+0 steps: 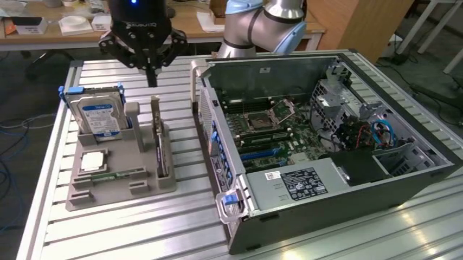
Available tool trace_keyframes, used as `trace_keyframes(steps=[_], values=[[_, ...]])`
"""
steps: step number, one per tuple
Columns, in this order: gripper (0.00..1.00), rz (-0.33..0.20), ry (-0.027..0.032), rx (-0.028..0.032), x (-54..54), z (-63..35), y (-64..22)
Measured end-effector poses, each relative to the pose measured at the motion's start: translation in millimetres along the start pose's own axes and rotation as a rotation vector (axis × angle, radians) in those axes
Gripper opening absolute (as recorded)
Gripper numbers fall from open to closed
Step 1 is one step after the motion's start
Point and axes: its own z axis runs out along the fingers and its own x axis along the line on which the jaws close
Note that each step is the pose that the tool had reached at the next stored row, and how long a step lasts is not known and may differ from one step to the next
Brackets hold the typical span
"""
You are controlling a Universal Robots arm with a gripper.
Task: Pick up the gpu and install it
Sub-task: 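Reach for the gpu, then pick up the gpu and move the gpu toward the slot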
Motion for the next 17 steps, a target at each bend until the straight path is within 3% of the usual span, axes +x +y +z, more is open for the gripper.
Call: trace_keyframes(steps=[6, 17], values=[[0.10, 0.000, 0.0000, 0.0000, 20.5, -0.5, -1.5], [0.10, 0.000, 0.0000, 0.0000, 21.8, -0.6, -1.6]])
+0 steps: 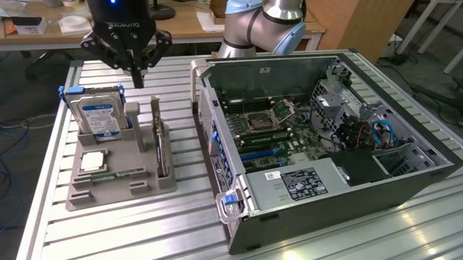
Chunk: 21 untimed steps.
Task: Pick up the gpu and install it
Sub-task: 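Pick up the gpu and move the gpu toward the slot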
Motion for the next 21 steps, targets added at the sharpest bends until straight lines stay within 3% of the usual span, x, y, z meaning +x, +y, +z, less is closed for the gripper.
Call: trace_keyframes(steps=[3, 8, 10, 13, 14, 15, 18, 21], values=[[0.11, 0.000, -0.0001, 0.0000, 0.0, 0.0, 0.0], [0.35, 0.000, 0.0000, 0.0000, 0.0, 0.0, 0.0], [0.35, 0.000, -0.0001, -0.0001, 0.1, 0.0, -0.3], [0.53, 0.000, -0.0001, -0.0001, 0.7, 0.0, -1.6], [0.53, -0.001, -0.0003, -0.0001, 0.9, 0.6, -1.8], [0.59, -0.006, 0.0002, 0.0015, 0.9, 1.6, -1.8], [0.59, -0.044, 0.0025, 0.0063, 1.0, 3.7, -1.9], [0.59, -0.067, 0.0063, 0.0069, 1.1, 9.0, -2.2]])
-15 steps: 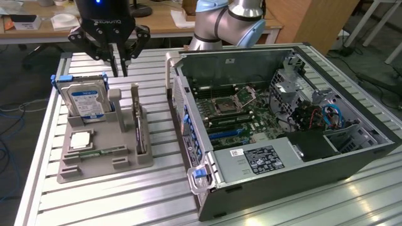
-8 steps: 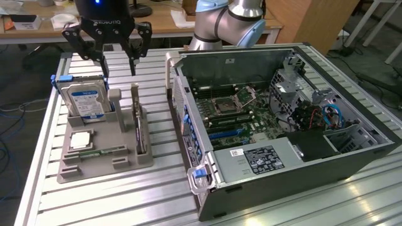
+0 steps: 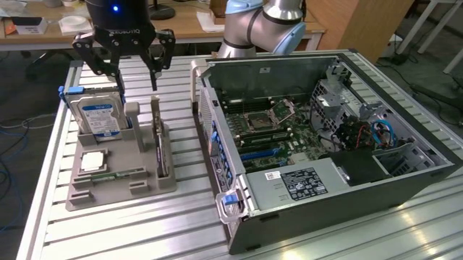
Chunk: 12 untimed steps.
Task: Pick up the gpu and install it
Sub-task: 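Pick up the gpu and move the gpu toward the slot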
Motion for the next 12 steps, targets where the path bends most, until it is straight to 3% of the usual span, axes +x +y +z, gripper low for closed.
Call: trace_keyframes(steps=[12], values=[[0.59, -0.005, 0.0015, -0.0001, 0.2, 21.7, -3.4]])
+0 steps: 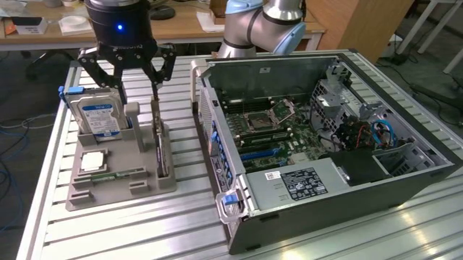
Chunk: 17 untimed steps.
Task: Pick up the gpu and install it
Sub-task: 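Pick up the gpu and move the gpu toward the slot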
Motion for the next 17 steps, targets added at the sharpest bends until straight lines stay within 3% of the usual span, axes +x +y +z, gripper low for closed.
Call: trace_keyframes(steps=[8, 17], values=[[0.59, 0.000, 0.0004, 0.0000, 0.3, 14.3, -4.9], [0.59, 0.000, 0.0002, -0.0001, 0.2, 30.2, -18.7]])
